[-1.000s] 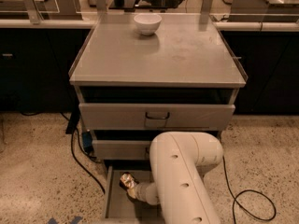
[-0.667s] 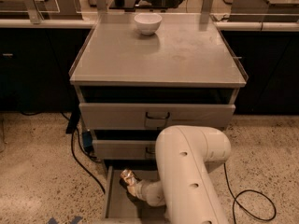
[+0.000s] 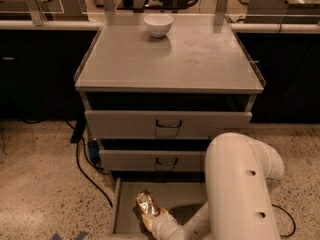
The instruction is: Pick orange can from bottom drawer and place on counter
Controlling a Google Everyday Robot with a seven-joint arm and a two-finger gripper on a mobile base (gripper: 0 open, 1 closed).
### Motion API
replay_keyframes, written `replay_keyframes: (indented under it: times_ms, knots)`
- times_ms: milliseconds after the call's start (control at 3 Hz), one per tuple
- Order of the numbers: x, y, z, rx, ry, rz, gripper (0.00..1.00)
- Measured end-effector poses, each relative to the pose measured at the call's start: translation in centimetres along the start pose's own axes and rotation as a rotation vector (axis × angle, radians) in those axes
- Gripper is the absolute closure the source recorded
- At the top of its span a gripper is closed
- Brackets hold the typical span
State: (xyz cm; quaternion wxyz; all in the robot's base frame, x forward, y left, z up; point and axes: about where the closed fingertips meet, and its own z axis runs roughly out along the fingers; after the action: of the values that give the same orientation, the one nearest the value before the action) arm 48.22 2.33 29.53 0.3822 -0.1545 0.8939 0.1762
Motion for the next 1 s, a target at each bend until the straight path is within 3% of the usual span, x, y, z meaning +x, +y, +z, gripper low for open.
replay_keyframes:
  times_ms: [333, 667, 1000]
  knots:
    - [-0.3, -0.1, -0.2, 0.01, -0.002, 0.0, 1.0]
    - [-2.3, -0.1, -2.1, 0.062, -0.009, -0.024, 1.0]
    - [-9.1, 4.7, -3.5, 0.086, -0.084, -0.207, 1.0]
